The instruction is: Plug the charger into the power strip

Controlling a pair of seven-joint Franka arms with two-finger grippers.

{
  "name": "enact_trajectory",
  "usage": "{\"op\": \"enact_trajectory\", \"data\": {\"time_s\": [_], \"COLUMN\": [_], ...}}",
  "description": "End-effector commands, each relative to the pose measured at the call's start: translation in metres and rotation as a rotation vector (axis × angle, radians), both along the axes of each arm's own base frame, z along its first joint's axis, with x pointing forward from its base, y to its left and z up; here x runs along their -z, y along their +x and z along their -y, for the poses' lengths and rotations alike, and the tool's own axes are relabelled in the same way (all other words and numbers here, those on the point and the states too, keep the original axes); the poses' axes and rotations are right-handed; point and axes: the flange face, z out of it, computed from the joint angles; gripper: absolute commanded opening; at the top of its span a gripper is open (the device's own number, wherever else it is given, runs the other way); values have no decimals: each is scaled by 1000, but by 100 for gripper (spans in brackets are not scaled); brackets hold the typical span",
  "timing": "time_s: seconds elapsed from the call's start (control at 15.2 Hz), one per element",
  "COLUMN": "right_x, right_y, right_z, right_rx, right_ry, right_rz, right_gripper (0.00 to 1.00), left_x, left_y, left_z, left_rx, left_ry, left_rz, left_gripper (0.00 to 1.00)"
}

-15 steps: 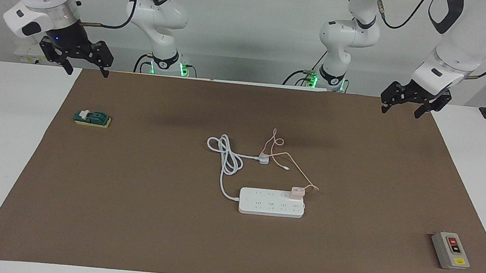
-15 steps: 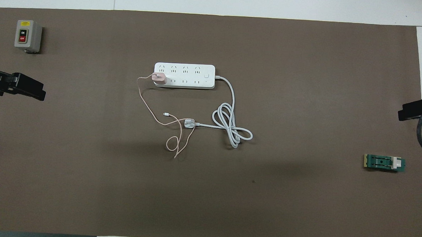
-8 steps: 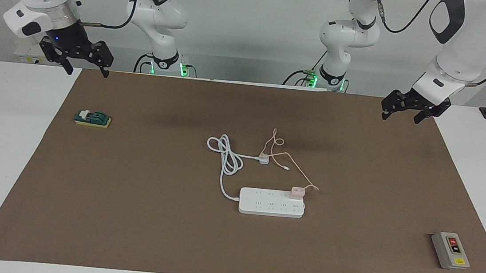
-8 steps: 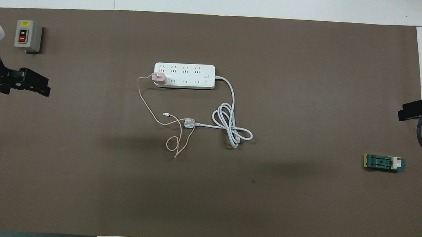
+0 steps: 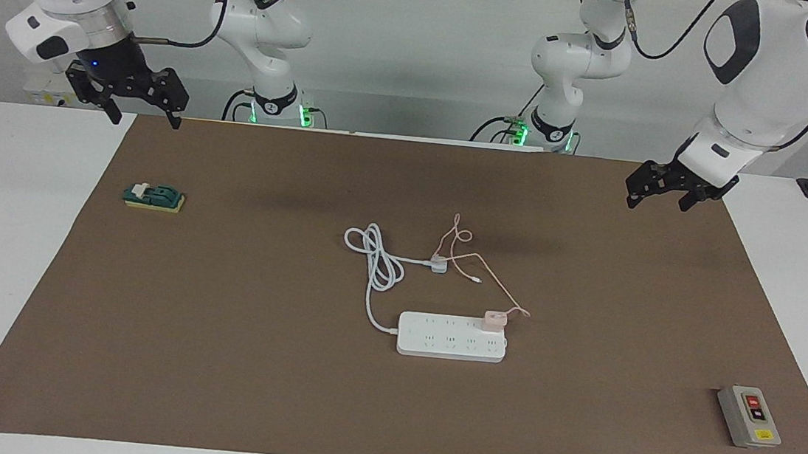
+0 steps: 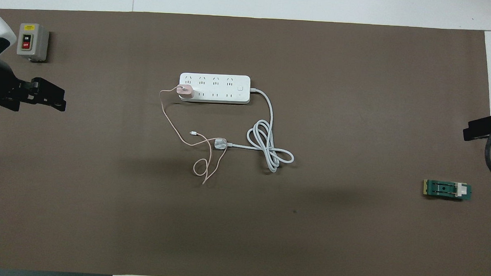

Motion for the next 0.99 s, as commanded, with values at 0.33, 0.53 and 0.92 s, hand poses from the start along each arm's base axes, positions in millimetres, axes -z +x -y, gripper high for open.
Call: {"op": "enact_trajectory", "data": {"time_s": [0.33,0.53,0.92], "right_x": [-1,-1,-1], "right_y": [-5,-5,-6], "right_z": [1,1,2], "right_rx": [-11,-11,-11], "right_ry": [-5,-5,-5], "right_rz": [-11,-11,-11], "right_gripper": [100,100,100], "left_x": [-4,2,1], "left_y": [-23,-25,-21], "left_z": [-8,-4,-9], "left_rx": [-23,-19,53], "left_ry": [8,8,-2], "left_rz": [12,38,61], "left_gripper": [100,100,100]}}
